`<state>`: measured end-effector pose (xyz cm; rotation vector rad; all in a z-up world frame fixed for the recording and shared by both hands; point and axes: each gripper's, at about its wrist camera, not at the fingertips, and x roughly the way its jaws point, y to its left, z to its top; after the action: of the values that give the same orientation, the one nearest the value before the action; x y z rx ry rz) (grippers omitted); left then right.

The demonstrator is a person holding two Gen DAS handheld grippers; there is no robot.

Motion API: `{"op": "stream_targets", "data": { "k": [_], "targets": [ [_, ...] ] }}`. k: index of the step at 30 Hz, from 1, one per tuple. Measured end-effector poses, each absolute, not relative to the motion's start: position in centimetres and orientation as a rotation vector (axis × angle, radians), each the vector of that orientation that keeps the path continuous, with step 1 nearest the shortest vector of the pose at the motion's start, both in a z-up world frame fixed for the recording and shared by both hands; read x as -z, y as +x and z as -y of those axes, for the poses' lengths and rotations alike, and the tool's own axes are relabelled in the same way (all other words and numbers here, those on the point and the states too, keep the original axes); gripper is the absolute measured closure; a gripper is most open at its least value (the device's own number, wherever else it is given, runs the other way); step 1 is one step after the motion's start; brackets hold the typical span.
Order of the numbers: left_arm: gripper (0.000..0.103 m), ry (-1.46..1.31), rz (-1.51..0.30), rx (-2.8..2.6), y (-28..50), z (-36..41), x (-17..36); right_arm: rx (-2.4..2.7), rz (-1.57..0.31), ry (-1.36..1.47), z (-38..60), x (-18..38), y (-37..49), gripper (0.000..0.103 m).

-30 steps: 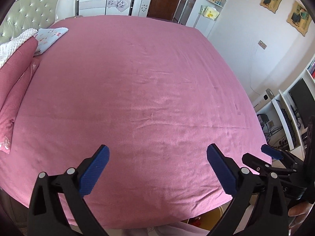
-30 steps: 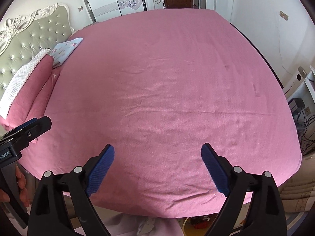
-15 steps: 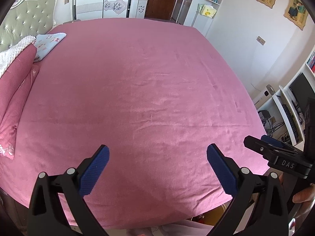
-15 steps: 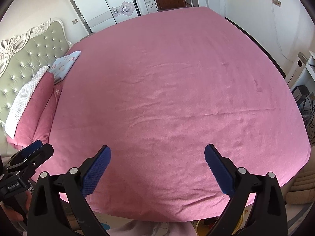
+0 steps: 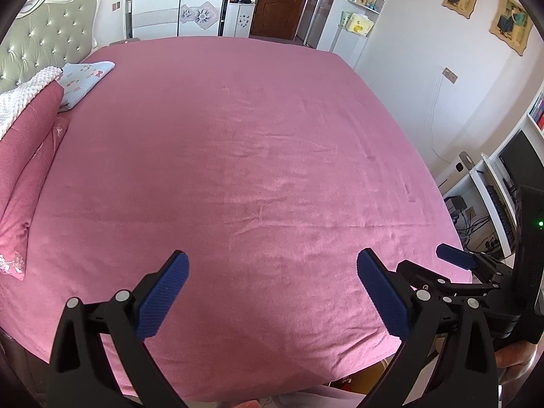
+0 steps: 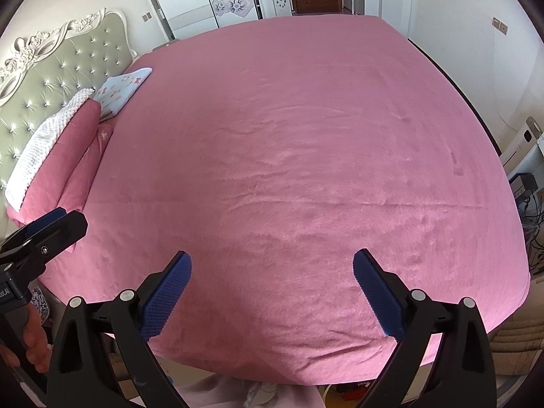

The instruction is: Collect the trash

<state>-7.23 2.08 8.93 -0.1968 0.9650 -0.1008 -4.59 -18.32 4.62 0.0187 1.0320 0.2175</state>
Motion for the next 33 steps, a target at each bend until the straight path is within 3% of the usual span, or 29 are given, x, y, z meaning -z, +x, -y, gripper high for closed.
{"op": "stream_targets", "data": {
  "k": [33],
  "targets": [
    [0.004,-0.19,-0.986,0.106,-6.91,-1.7,-8.81,-0.223,-1.047,0.016,18.22,-4.25,-4.24,0.01]
  ]
}}
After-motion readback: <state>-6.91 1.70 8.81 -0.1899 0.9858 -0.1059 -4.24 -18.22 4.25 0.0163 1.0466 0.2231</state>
